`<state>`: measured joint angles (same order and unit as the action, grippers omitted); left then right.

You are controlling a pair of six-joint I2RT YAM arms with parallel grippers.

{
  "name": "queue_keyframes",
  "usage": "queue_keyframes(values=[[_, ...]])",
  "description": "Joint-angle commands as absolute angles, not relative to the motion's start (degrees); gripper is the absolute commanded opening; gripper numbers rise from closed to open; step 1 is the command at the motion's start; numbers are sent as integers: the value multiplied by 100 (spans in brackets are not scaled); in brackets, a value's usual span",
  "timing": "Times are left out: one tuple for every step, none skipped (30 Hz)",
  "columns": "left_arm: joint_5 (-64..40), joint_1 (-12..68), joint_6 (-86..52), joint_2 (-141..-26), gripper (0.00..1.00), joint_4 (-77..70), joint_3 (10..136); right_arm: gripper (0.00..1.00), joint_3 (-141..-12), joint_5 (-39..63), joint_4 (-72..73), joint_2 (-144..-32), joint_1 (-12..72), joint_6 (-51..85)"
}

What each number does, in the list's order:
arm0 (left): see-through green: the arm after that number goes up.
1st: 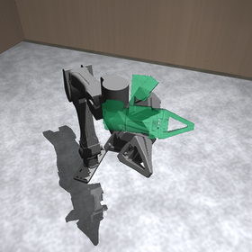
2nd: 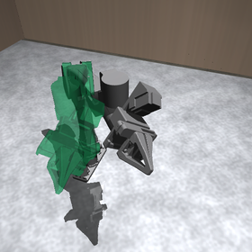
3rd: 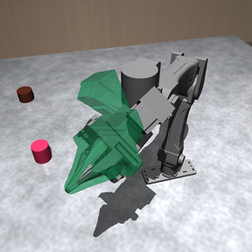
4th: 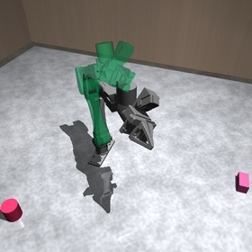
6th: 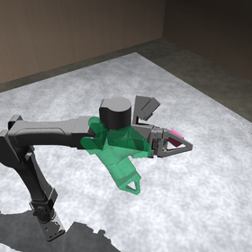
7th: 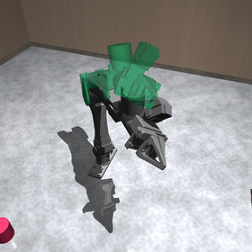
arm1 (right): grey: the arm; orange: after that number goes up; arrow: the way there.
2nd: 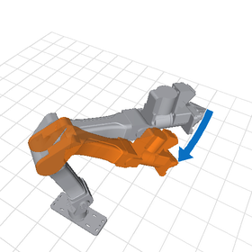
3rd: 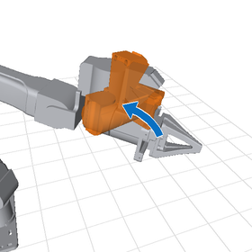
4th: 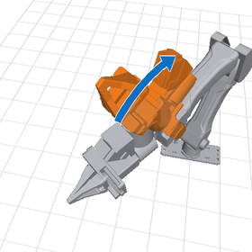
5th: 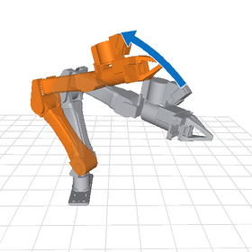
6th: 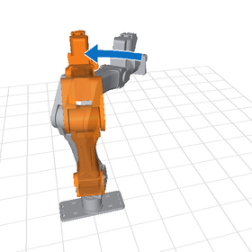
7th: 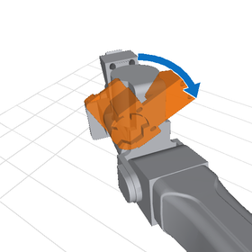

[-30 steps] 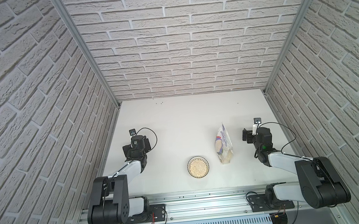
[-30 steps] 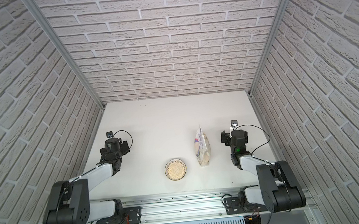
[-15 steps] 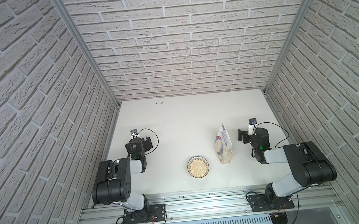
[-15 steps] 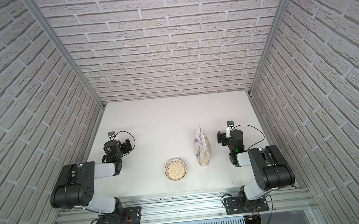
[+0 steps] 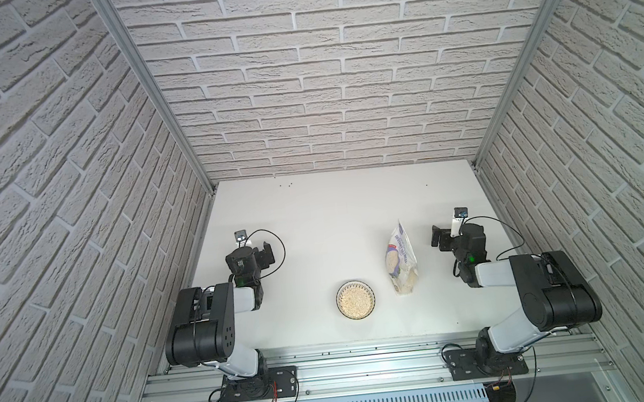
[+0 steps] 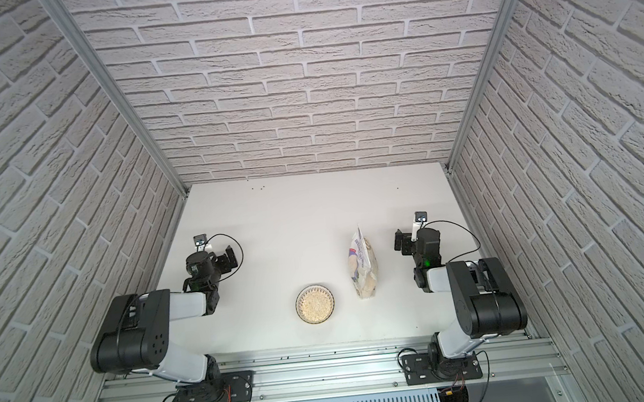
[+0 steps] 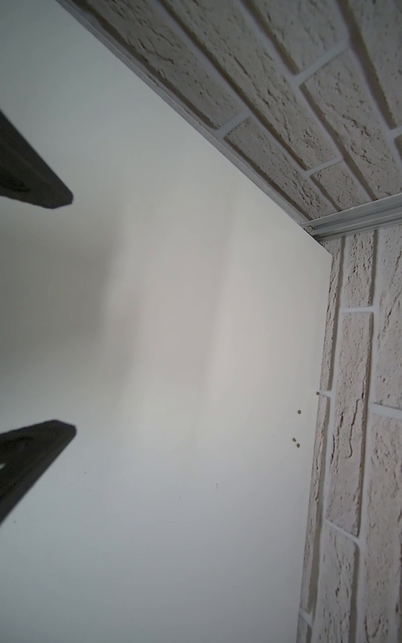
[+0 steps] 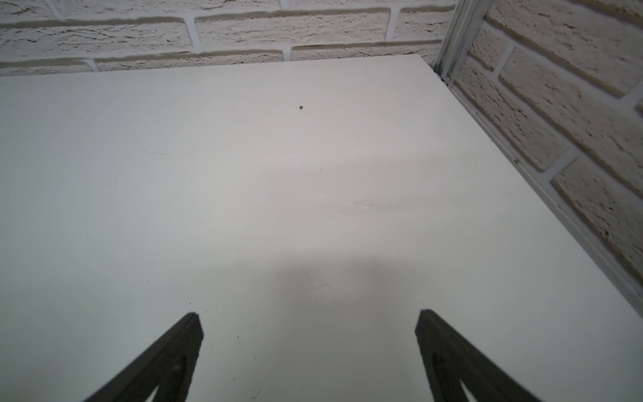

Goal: Pour the oats into the breakfast bowl
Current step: Reset both arms

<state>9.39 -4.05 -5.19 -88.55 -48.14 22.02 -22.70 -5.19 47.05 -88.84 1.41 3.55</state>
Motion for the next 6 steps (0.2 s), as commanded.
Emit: queue_keyframes(values=[[874, -422, -457, -8873, 98, -5106, 2187, 99, -2420, -315, 4706, -8824, 184, 284], [874, -422, -457, -8869, 98, -5102, 2182, 99, -2448, -300, 4671, -8844, 180, 299], [877, -426, -457, -8868, 98, -5104, 2184, 99, -2467, -247, 4637, -8843, 150, 307], [874, -428, -457, -8868, 98, -5105, 2184, 99, -2465, -237, 4637, -8842, 138, 306], [878, -423, -457, -8868, 98, -5101, 2182, 99, -2455, -237, 4652, -8835, 140, 302], [878, -422, -457, -8865, 98, -5105, 2183, 99, -2422, -237, 4706, -8819, 139, 306]])
